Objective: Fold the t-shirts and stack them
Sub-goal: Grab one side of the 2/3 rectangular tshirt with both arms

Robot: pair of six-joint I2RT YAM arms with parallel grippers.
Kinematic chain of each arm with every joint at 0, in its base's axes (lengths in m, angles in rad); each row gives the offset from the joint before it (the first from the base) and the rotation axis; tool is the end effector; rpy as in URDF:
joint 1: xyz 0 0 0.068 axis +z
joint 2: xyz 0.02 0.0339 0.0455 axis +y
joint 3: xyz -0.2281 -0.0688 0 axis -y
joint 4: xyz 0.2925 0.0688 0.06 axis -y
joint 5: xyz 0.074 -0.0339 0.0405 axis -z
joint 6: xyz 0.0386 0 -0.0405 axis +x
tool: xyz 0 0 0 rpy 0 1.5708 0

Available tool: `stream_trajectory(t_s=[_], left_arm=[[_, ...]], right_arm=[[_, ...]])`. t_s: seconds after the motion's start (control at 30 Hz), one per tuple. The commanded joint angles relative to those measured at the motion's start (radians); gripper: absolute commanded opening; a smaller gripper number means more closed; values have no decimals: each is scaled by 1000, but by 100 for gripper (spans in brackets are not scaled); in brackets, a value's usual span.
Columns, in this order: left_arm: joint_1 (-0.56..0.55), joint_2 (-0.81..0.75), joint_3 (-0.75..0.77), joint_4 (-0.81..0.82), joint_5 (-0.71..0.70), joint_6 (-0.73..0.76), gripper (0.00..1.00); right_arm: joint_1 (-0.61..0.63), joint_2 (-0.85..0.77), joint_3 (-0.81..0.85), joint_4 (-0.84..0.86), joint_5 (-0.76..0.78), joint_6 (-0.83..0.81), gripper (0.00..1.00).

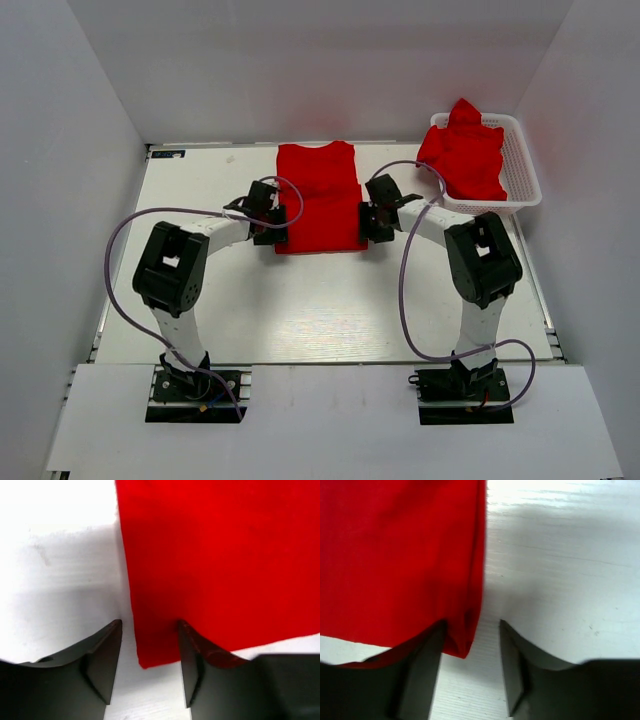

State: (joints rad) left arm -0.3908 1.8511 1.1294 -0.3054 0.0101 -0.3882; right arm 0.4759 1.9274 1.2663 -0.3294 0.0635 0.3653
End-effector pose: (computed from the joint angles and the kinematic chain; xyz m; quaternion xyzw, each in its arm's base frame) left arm 0.3702 -0.1529 0.0881 0.0026 0.9633 -0.1065 0.2465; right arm 0.3825 0.1944 0.1009 -0.0439 0.9568 0.0890 0.2734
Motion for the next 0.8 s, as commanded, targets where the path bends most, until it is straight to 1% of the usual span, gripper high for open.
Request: stream_trajectory(t_s=[0.0,0.03,0.07,0.1,0.13,0.17,0.2,0.23,0.3,0.33,0.4,0.43,0.47,0.5,0.53,0.6,0.63,0.73,0.77], left_arm=[[-8,51,6,-4,2,5,55],[-17,51,6,-4,2,5,47],[-17,60,6,-4,2,5,43],[-17,60,6,-4,2,5,36],[-17,60,-8,-4,2,5,31],[-17,48,-34,6,13,5,25],[-26,39,-48,15,13,-11,8],[-26,30,-62,29,13,-11,0],[-26,-18,-108,54,22,-23,0],[-36,-39,-124,54,33,-32,0],[-36,-127,-164,54,47,-41,0],[-36,-162,-180,40,57,-41,0],[-45,-200,-204,23,57,-54,0],[-45,-276,-213,-19,70,-54,0],[-45,-315,-224,-43,79,-63,0],[-56,-390,-258,-93,100,-78,0],[-65,-465,-278,-107,123,-78,0],[-74,-561,-296,-142,191,-100,0],[-74,-607,-296,-143,209,-100,0]], right_arm=[[-6,25,15,15,-31,12,50],[-2,25,5,18,-37,18,47],[-2,22,2,18,-47,30,45],[-3,15,-8,18,-50,35,43],[-2,13,-24,18,-53,41,34],[1,5,-31,26,-53,55,30],[-2,-11,-50,27,-50,64,18],[0,-21,-60,29,-91,66,12],[-2,-53,-105,39,-99,73,2],[3,-76,-117,46,-116,75,0],[7,-137,-182,65,-125,66,0],[10,-221,-200,67,-122,60,0],[10,-247,-265,70,-122,66,0],[9,-275,-286,64,-123,46,0],[10,-362,-324,61,-128,41,0],[20,-410,-381,21,-139,11,0],[26,-471,-392,6,-149,11,0],[33,-534,-415,-57,-165,1,0],[36,-576,-413,-80,-192,-9,0]])
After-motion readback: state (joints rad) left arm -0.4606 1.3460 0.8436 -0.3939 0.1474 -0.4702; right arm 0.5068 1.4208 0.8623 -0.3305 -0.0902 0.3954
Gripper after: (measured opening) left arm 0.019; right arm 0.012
